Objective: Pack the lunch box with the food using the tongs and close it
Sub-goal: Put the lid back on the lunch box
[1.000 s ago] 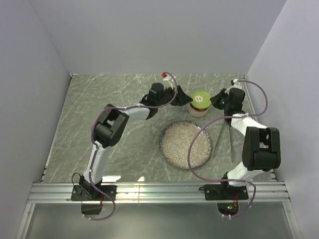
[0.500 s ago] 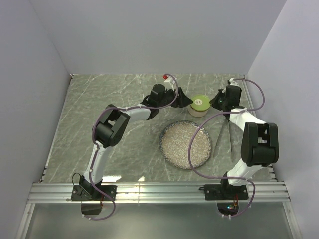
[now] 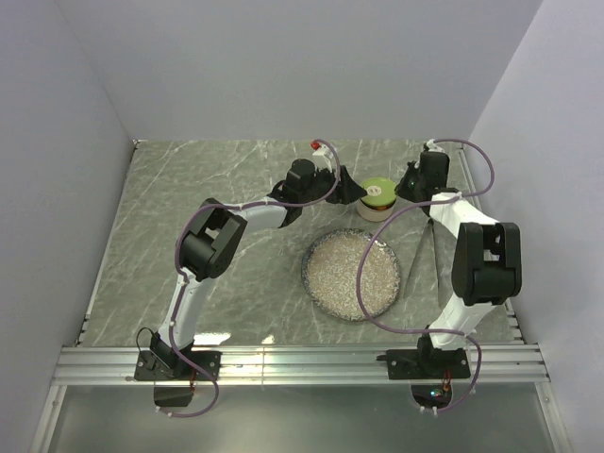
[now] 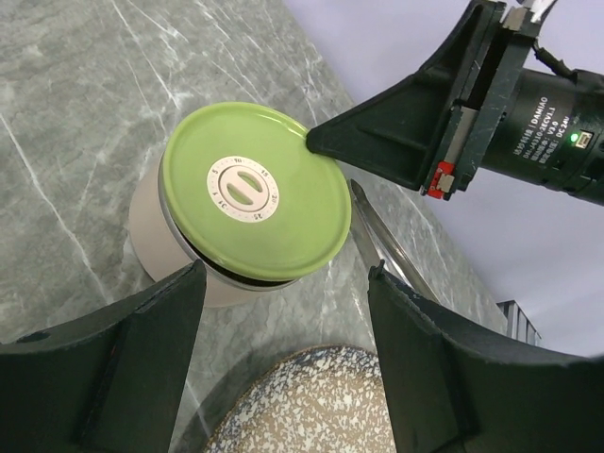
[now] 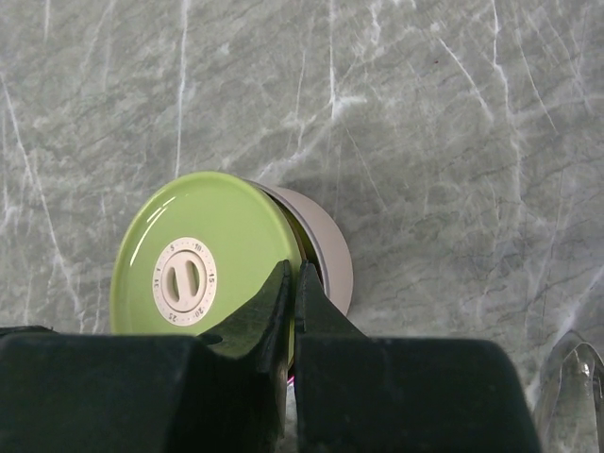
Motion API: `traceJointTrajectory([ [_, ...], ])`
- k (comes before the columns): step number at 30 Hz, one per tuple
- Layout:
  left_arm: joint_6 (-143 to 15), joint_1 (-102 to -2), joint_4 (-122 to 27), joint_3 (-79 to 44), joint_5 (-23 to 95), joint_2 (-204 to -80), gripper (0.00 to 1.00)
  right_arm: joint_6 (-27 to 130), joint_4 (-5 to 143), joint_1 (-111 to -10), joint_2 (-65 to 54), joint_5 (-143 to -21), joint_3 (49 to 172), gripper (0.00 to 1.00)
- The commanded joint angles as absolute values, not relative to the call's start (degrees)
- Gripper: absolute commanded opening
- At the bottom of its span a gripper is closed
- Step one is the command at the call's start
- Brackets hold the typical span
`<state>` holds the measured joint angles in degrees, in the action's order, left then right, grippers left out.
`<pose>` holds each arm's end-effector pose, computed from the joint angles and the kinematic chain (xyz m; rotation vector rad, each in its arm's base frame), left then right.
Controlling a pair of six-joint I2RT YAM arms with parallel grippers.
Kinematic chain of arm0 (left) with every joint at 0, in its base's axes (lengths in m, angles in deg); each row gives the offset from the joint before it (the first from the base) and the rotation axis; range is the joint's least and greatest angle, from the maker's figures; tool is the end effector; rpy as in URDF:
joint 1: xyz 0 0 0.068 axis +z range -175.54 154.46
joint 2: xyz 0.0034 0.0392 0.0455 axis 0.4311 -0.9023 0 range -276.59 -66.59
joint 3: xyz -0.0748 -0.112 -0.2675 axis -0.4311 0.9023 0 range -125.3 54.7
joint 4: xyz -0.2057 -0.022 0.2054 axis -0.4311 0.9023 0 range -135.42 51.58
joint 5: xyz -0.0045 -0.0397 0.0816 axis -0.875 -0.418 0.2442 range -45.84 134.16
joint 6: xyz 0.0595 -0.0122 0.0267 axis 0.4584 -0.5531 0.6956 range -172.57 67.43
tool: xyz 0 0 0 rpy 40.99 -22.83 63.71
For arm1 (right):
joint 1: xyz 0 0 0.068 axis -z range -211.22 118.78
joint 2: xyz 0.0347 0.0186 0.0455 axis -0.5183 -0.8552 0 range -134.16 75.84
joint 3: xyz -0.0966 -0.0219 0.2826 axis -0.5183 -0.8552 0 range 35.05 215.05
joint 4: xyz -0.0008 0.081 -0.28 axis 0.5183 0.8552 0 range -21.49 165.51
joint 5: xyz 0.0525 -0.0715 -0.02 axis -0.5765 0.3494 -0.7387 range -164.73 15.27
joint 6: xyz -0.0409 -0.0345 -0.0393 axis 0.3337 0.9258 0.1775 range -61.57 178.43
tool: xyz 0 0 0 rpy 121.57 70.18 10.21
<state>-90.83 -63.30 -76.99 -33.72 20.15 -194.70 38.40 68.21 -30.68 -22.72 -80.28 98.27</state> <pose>0.4391 -0.3672 0.1950 0.3353 1.8638 -1.3067 0.4274 0.0011 0.2179 0.3373 2.1687 0.2979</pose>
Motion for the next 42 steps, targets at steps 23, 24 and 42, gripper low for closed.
traceJointTrajectory([
  [23, -88.5, -64.2, -77.9, -35.0, 21.5, -193.2, 0.76, 41.6, 71.4, -34.9, -19.0, -71.7, 95.8, 0.36],
  [24, -88.5, -64.2, -78.1, -34.9, 21.6, -193.0, 0.76, 41.6, 71.0, -34.9, -17.9, -71.8, 95.2, 0.37],
  [42, -88.3, -64.3, -78.7, -33.6, 23.8, -193.2, 0.76, 42.7, 60.0, -36.1, -2.0, -75.8, 83.9, 0.4],
])
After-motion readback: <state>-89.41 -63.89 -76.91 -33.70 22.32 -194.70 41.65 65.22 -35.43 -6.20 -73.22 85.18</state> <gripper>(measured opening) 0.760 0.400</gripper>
